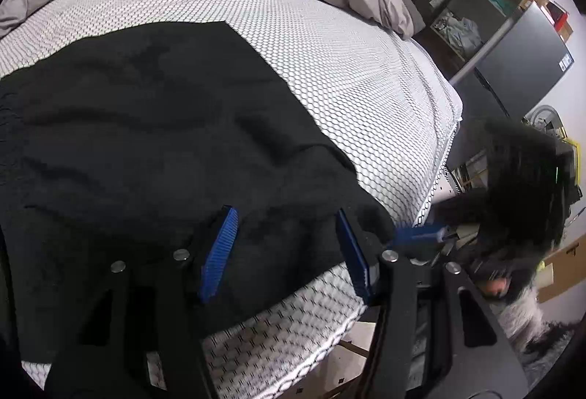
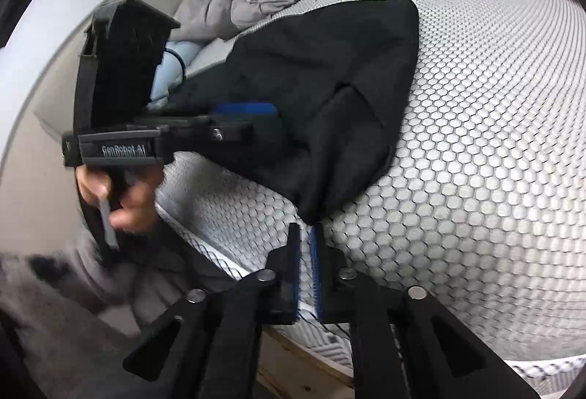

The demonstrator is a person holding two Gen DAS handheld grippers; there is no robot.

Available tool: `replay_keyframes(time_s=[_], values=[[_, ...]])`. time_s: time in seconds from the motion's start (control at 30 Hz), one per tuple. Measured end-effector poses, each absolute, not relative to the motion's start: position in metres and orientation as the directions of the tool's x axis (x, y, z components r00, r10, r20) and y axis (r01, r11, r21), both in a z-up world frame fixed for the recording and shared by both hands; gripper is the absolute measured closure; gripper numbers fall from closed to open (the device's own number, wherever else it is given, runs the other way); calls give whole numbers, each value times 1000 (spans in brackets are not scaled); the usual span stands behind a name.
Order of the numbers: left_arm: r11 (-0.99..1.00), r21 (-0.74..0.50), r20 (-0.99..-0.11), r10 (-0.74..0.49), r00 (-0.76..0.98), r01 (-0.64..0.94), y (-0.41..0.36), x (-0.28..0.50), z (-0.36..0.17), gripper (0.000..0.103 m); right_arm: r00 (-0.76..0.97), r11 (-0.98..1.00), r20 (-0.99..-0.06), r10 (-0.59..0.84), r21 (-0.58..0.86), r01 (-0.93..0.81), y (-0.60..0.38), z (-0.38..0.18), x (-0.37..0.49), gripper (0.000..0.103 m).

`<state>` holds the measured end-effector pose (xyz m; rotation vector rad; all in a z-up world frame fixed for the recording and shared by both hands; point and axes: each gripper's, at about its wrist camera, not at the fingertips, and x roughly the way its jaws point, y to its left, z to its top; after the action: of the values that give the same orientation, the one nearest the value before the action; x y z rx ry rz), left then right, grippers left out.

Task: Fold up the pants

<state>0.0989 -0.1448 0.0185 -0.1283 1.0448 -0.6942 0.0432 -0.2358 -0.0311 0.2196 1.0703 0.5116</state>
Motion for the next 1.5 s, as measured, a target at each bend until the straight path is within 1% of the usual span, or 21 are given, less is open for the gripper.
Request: replay_keyframes(time_s=[0.07, 0.17, 0.27, 0.3, 0.37, 0.43, 0.5, 0.53, 0.7, 0.8, 0.87, 0.93, 1.0, 1.03, 1.2, 1.3, 1.33, 1.37, 1.4, 1.43, 1.5], values=[[753, -403, -742, -601, 296, 520, -155, 87, 24, 51, 461, 861, -727, 509, 429, -273, -253, -14, 45, 55], [708, -355, -746, -608, 271, 610, -189, 66, 22, 51, 582, 867, -662, 473, 467, -174, -283, 0, 62, 51], [757, -216, -794, -504, 341, 617, -221, 58, 5, 51, 565, 867, -694, 446, 492, -79, -287, -15, 108, 51], [776, -152, -795, -464, 391, 612, -230, 57, 1, 55, 549, 863, -706, 448, 502, -58, -285, -22, 125, 51], [807, -32, -769, -397, 501, 590, -238, 52, -2, 79, 509, 856, -721, 470, 513, -64, -281, -32, 145, 51], [817, -38, -754, -401, 520, 575, -235, 50, -4, 98, 486, 835, -715, 503, 548, -57, -283, -45, 161, 51], [800, -23, -748, -412, 520, 600, -232, 41, -2, 102, 448, 796, -703, 553, 605, -33, -287, -62, 182, 81], [786, 2, -747, -409, 523, 618, -233, 36, -2, 102, 439, 789, -704, 558, 614, -18, -291, -65, 193, 90], [759, 9, -759, -419, 499, 651, -231, 28, -8, 102, 555, 743, -610, 566, 669, -22, -300, -57, 232, 94], [747, -10, -765, -433, 476, 664, -230, 19, -7, 97, 566, 778, -637, 522, 628, -12, -296, -54, 240, 91], [712, -48, -760, -481, 437, 700, -225, 17, 2, 81, 553, 800, -663, 504, 600, -9, -293, -52, 239, 86], [687, -104, -738, -538, 407, 719, -214, 12, 16, 51, 558, 810, -668, 492, 586, -13, -296, -42, 224, 77], [682, -155, -695, -590, 412, 715, -197, 11, 33, 33, 577, 810, -657, 485, 586, -14, -302, -31, 202, 68], [687, -181, -673, -608, 421, 704, -187, 14, 41, 29, 586, 817, -661, 469, 577, -4, -307, -25, 184, 64], [804, -239, -657, -546, 519, 544, -148, 69, 46, 29, 565, 795, -641, 520, 604, -47, -302, -21, 84, 62], [848, -303, -683, -511, 522, 434, -135, 117, 28, 29, 500, 784, -661, 560, 618, -61, -273, -44, 61, 59], [856, -324, -703, -502, 504, 402, -135, 130, 20, 30, 492, 773, -653, 575, 630, -67, -265, -50, 63, 64], [858, -333, -714, -501, 490, 392, -135, 142, 14, 32, 485, 763, -644, 592, 641, -81, -258, -55, 67, 83], [863, -331, -727, -491, 479, 381, -136, 151, 8, 33, 491, 763, -640, 591, 641, -82, -254, -57, 70, 95], [878, -307, -752, -460, 472, 367, -137, 157, 1, 34, 493, 772, -652, 576, 632, -66, -254, -57, 70, 100], [895, -278, -766, -426, 482, 348, -135, 162, -10, 33, 498, 756, -629, 597, 649, -88, -256, -51, 59, 101]])
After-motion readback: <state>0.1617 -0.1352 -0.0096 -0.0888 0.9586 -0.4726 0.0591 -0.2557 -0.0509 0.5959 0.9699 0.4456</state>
